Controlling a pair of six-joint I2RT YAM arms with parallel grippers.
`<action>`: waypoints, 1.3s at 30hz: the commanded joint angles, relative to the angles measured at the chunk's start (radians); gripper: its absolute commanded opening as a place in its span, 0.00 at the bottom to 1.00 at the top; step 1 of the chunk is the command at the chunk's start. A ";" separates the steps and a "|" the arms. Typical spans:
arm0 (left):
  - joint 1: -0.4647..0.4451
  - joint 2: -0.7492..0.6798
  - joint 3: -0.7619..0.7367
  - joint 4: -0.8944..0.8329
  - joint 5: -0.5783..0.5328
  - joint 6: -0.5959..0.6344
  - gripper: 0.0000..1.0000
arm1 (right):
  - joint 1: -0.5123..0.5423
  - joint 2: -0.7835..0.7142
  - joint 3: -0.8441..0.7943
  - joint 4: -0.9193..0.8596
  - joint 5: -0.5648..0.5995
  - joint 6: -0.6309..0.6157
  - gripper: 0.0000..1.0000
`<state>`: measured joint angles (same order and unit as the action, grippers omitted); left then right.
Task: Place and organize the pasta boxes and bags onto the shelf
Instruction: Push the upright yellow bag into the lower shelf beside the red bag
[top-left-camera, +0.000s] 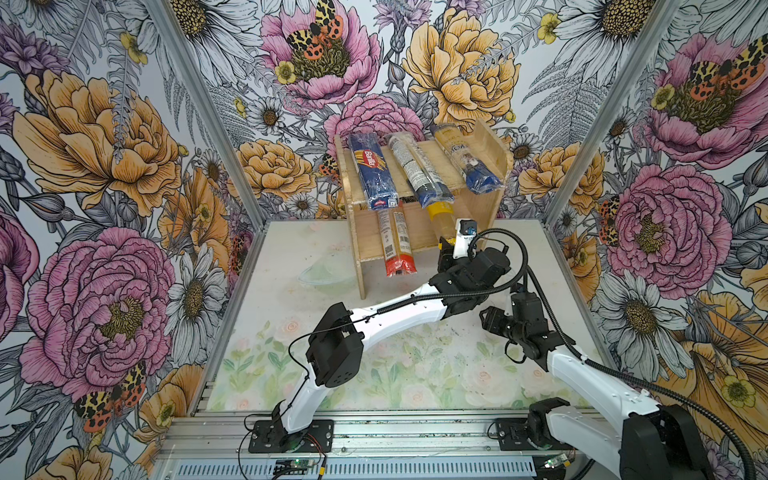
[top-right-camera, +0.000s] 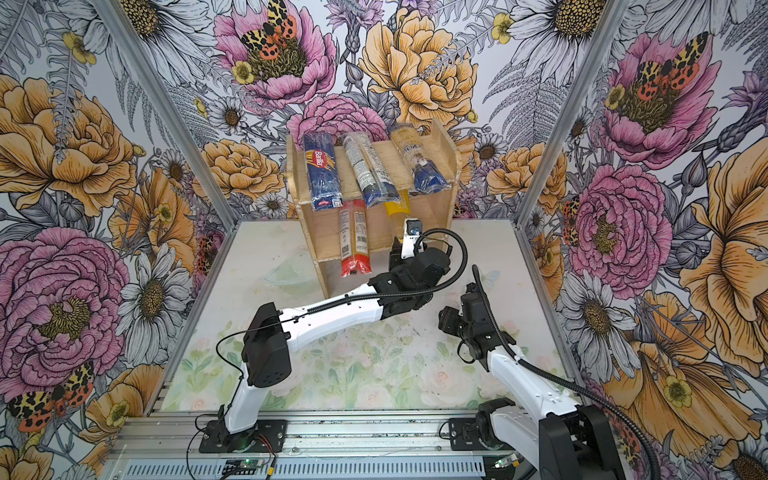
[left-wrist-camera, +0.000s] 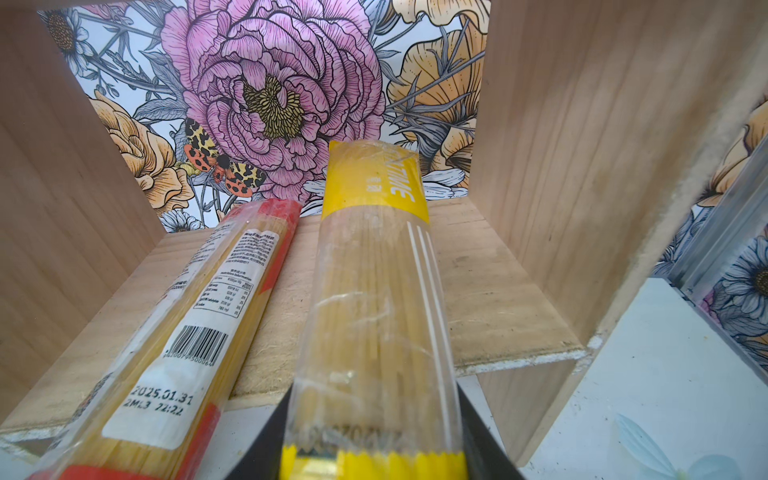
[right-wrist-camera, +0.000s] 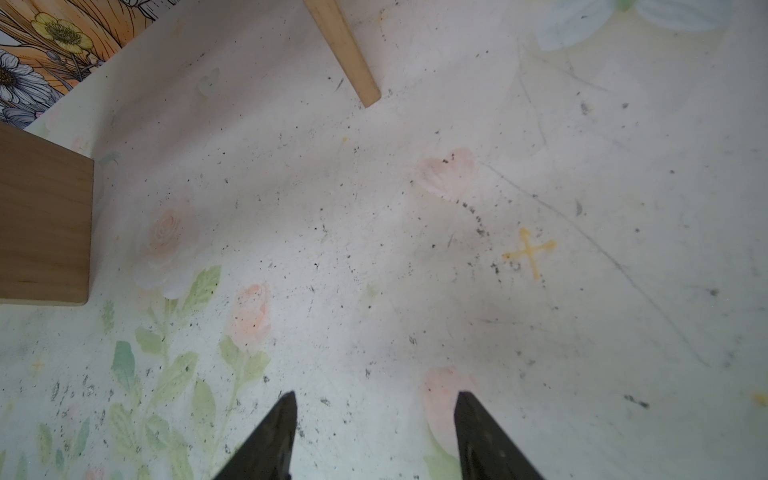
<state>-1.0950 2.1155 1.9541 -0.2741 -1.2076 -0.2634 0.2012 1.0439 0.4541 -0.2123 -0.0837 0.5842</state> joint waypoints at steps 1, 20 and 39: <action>0.014 -0.011 0.046 0.070 -0.028 -0.018 0.00 | -0.007 0.011 0.034 -0.003 0.010 -0.012 0.62; 0.032 0.044 0.107 0.021 -0.031 -0.053 0.00 | -0.007 0.028 0.027 -0.005 0.002 -0.033 0.63; 0.054 0.024 0.033 0.022 0.029 -0.102 0.00 | -0.006 0.039 0.026 -0.005 0.018 -0.033 0.63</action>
<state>-1.0554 2.1963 1.9919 -0.3202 -1.1648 -0.3428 0.2012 1.0718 0.4614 -0.2211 -0.0830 0.5602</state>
